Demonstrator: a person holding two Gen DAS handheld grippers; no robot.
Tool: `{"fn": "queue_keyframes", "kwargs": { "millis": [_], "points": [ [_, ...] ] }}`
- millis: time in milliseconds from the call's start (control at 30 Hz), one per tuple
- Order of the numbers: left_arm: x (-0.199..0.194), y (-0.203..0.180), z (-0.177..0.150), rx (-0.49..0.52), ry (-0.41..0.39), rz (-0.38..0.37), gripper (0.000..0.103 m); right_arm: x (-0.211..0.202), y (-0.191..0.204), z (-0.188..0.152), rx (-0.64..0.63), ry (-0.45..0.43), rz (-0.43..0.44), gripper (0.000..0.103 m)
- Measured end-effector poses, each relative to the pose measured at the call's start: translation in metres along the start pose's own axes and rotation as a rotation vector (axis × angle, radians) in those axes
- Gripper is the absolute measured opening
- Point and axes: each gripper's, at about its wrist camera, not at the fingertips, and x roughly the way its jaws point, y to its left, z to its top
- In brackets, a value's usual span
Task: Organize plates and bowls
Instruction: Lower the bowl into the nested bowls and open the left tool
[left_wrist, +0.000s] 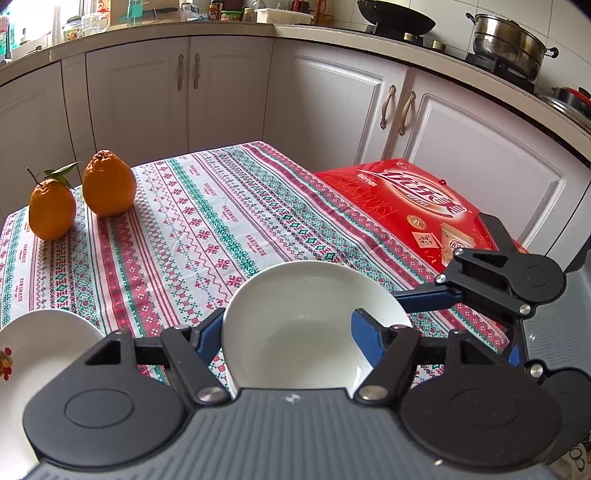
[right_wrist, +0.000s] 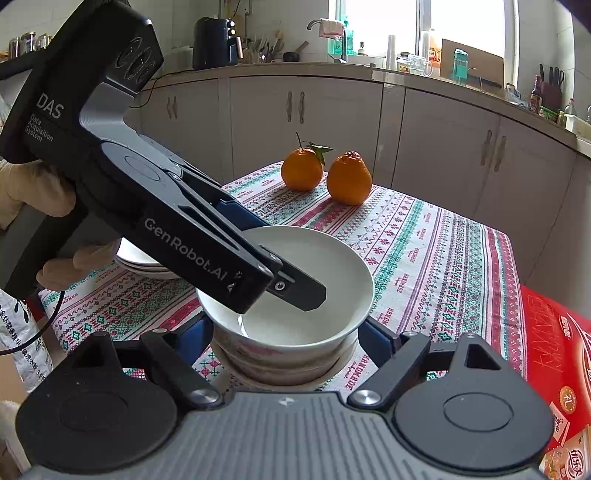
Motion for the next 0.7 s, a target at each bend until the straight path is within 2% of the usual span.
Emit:
{"fn": "queue_keyframes", "kwargs": {
  "millis": [567,700],
  "points": [
    [0.0044,0.0018,-0.0024,-0.003,0.002,-0.003,0.071,0.0069,-0.0028,-0.0004,0.027,0.014,0.018,0.089],
    [0.0045,0.0016,-0.0021,0.000,0.000,-0.003,0.074,0.0074,-0.0040,-0.0013,0.034,0.014,0.023,0.089]
  ]
}}
